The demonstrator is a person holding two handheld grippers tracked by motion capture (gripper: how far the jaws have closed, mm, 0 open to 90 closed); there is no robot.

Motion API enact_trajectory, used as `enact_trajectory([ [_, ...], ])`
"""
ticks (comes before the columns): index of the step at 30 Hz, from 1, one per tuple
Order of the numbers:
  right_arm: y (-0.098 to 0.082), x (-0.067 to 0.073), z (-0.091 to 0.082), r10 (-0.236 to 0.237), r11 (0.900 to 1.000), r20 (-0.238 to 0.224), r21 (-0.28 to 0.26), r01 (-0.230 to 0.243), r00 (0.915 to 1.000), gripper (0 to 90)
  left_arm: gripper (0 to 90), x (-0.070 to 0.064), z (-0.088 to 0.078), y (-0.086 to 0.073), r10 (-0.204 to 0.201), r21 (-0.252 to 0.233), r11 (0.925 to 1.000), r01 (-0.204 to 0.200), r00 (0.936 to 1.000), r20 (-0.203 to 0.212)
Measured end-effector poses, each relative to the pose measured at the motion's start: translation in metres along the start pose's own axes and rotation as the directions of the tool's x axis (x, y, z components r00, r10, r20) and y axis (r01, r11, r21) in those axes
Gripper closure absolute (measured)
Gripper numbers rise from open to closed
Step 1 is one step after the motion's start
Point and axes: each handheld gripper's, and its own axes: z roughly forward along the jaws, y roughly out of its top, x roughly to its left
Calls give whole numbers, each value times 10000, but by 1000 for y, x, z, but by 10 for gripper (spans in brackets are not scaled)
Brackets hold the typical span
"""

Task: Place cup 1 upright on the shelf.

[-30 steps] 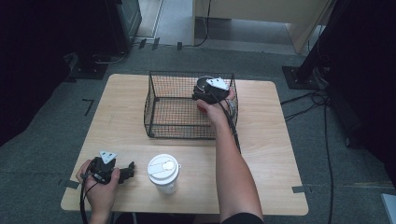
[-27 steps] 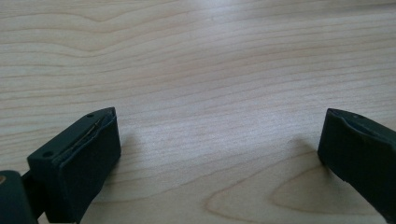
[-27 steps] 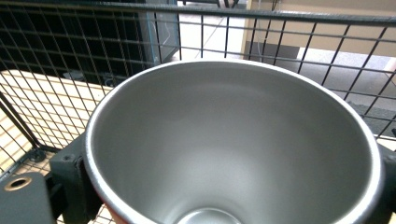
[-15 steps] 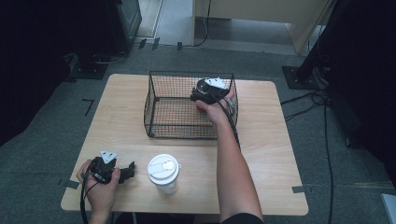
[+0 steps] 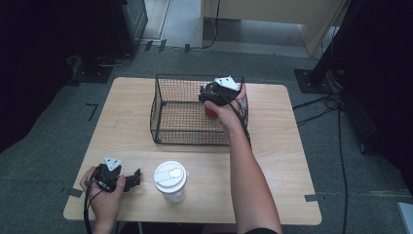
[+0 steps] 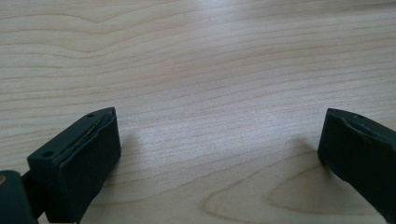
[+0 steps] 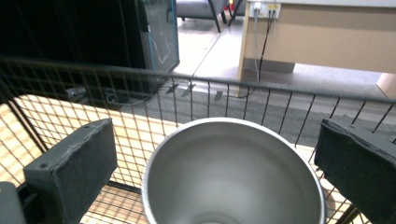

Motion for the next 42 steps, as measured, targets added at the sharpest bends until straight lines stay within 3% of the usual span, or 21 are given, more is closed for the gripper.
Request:
enact_trajectory([
  [10, 15, 5, -23, -323, 9982, -330, -521, 305, 9989, 0, 0, 0, 0, 0, 9, 2, 10000, -9, 10000, -5],
  [19, 19, 3, -53, -319, 9954, -609, -918, 262, 9976, 0, 0, 0, 0, 0, 10, -1, 10000, -10, 10000, -4],
  [34, 7, -1, -107, -565, 9897, -787, -1355, 455, 9953, 0, 0, 0, 0, 0, 6, 0, 10000, -6, 10000, -6],
  [42, -2, 0, -139, -689, 9863, -1102, -1568, 511, 9915, 0, 0, 0, 0, 0, -10, -19, 10000, 10, 10000, -9],
])
